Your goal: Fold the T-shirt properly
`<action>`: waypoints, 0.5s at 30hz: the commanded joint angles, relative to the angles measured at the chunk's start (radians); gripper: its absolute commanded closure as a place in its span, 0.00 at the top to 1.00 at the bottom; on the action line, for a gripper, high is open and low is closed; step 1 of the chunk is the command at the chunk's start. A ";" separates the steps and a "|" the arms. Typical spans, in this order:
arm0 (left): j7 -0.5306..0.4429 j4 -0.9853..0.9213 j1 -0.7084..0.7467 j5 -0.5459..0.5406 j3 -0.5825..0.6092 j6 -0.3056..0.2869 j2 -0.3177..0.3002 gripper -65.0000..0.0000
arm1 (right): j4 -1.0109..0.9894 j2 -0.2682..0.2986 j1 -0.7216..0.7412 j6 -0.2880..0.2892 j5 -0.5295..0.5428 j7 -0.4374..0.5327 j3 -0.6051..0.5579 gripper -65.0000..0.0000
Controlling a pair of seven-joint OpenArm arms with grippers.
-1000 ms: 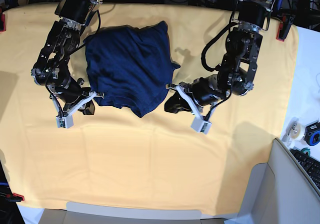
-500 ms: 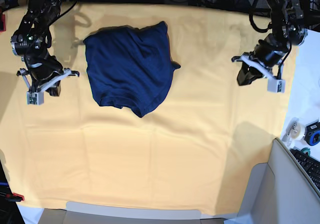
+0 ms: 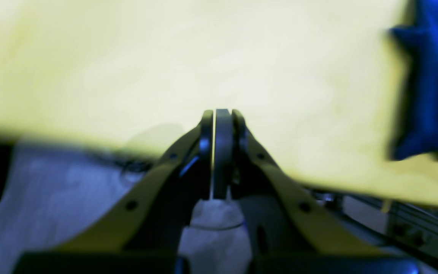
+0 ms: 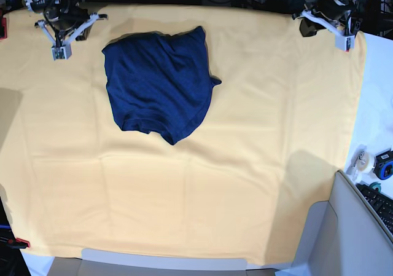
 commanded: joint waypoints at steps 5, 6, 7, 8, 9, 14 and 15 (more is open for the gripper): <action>-0.013 0.018 0.101 -0.013 -0.009 -0.007 -0.009 0.00 | 0.017 -0.032 -0.148 0.002 0.007 0.003 0.004 0.00; -0.013 0.018 0.112 -0.013 -0.005 -0.007 -0.009 0.00 | 0.017 -0.033 -0.171 0.002 0.007 0.005 0.001 0.00; -0.012 0.018 0.122 -0.013 -0.004 -0.007 -0.009 0.00 | 0.017 -0.042 -0.197 0.002 0.007 0.005 -0.001 0.00; -0.012 0.018 0.135 -0.015 -0.004 -0.007 -0.009 0.00 | 0.017 -0.059 -0.216 0.002 0.005 0.005 -0.001 0.00; -0.012 0.019 0.154 -0.015 -0.005 -0.007 -0.009 0.00 | 0.017 -0.070 -0.233 0.002 0.005 0.005 0.001 0.00; -0.013 0.036 0.194 -0.016 -0.015 -0.007 -0.012 0.00 | 0.017 -0.072 -0.291 0.002 0.005 0.008 0.005 0.00; -0.013 0.033 0.204 -0.016 -0.015 -0.007 -0.012 0.00 | 0.017 -0.070 -0.294 0.002 0.005 0.008 0.007 0.00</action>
